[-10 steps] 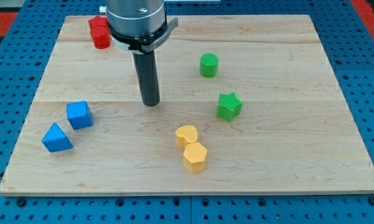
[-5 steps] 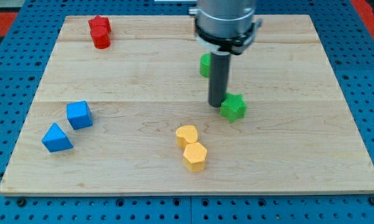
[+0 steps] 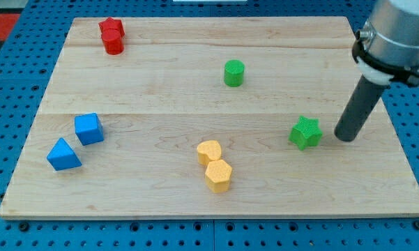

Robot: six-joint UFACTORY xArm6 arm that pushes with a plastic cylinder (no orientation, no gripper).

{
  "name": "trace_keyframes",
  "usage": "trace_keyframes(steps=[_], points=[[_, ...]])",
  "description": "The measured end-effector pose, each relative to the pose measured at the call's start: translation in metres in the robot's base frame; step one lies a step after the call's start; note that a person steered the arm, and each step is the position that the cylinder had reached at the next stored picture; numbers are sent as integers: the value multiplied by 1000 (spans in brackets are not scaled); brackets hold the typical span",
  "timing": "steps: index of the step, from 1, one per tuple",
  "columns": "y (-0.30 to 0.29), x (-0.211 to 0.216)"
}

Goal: Push the green star into the green circle

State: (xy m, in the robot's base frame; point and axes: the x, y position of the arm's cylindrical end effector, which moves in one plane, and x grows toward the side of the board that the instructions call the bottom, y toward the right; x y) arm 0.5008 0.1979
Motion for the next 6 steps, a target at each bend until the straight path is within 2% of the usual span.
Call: trace_keyframes(steps=[2,3,4,5,6], points=[[-79,-51],[-52,-44],[-39,-6],[-56,19],[-103,4]])
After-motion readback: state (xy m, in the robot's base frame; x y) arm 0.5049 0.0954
